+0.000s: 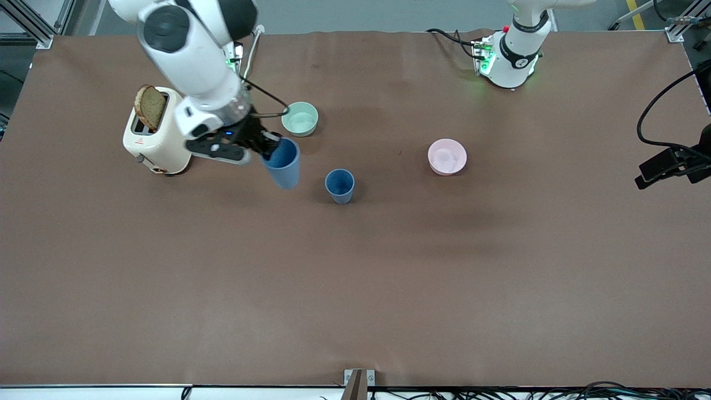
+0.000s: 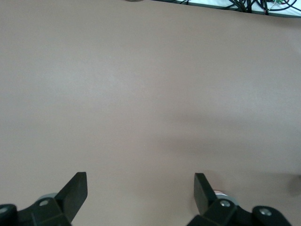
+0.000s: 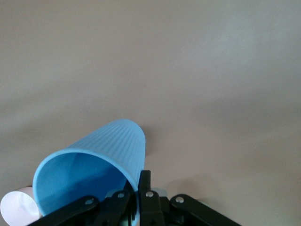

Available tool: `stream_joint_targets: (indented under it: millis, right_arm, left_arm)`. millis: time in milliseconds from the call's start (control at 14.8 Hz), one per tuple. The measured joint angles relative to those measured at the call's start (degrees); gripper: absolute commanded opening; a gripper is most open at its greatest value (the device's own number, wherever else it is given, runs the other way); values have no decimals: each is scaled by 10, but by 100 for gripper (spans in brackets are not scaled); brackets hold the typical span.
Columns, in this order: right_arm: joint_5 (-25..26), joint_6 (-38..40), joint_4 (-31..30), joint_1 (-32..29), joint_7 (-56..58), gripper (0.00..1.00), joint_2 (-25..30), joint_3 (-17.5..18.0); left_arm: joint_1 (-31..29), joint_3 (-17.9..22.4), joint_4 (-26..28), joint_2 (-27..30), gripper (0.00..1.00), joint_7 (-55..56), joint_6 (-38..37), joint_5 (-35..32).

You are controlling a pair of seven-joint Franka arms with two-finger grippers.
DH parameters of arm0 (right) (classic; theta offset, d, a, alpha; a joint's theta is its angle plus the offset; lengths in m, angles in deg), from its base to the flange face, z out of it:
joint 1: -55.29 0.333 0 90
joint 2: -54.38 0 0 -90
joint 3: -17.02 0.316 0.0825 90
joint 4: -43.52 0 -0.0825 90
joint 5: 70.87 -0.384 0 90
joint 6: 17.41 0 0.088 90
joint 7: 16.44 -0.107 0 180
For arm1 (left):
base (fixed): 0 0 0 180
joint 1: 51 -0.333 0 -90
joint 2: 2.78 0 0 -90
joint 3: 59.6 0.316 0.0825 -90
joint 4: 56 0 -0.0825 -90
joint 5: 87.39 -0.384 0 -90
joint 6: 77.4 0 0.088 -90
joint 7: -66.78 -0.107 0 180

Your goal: Stack blue cups with both arms

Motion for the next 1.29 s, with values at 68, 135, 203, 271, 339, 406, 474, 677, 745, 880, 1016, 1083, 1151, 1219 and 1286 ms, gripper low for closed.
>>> stream_joint_targets:
  millis: [68, 135, 203, 271, 339, 406, 474, 677, 745, 880, 1016, 1083, 1151, 1219, 1286]
  right_arm:
    - [0, -18, -1, 18, -24, 1, -14, 1]
    - [0, -34, -2, 33, -43, 1, -29, 2]
    - [0, -45, -2, 44, -53, 1, -43, 3]
    - [0, -53, -2, 52, -58, 1, -55, 3]
    - [0, -60, -2, 57, -60, 1, -66, 3]
    - [0, -65, -2, 61, -62, 0, -75, 3]
    - [0, -70, -2, 64, -67, 0, -85, 3]
    - [0, -98, -2, 74, -77, 1, -113, 3]
    - [0, -106, -2, 77, -79, 1, -121, 3]
    - [0, -111, -2, 81, -81, 4, -133, 3]
    - [0, -113, -2, 81, -81, 30, -136, 3]
    - [0, -113, -2, 82, -81, 71, -137, 3]
    - [0, -112, -2, 82, -81, 94, -137, 3]
    - [0, -111, -2, 82, -81, 99, -137, 3]
    - [0, -111, -2, 82, -81, 100, -137, 3]
  left_arm:
    - [-4, 0, 1, 0, 100, -3, -5, 8]
    - [-8, 0, 3, 1, 100, -5, -13, 13]
    - [-10, 0, 11, 5, 100, -5, -19, 15]
    - [-11, 0, 22, 12, 100, -5, -19, 15]
    - [-10, -1, 37, 21, 100, -5, -15, 16]
    - [-10, -3, 53, 30, 100, -5, -7, 16]
    - [-10, -5, 68, 37, 100, -5, 3, 16]
    - [-10, -8, 101, 53, 100, -6, 24, 16]
    - [-10, -8, 106, 56, 100, -6, 28, 16]
    - [-10, -9, 111, 60, 100, -6, 32, 16]
    - [-9, -9, 111, 60, 100, -6, 34, 16]
    - [-10, -9, 111, 61, 100, -6, 35, 16]
    - [-9, -9, 111, 61, 100, -6, 35, 16]
    - [-9, -9, 111, 62, 100, -7, 35, 16]
    - [-9, -11, 111, 62, 100, -7, 35, 16]
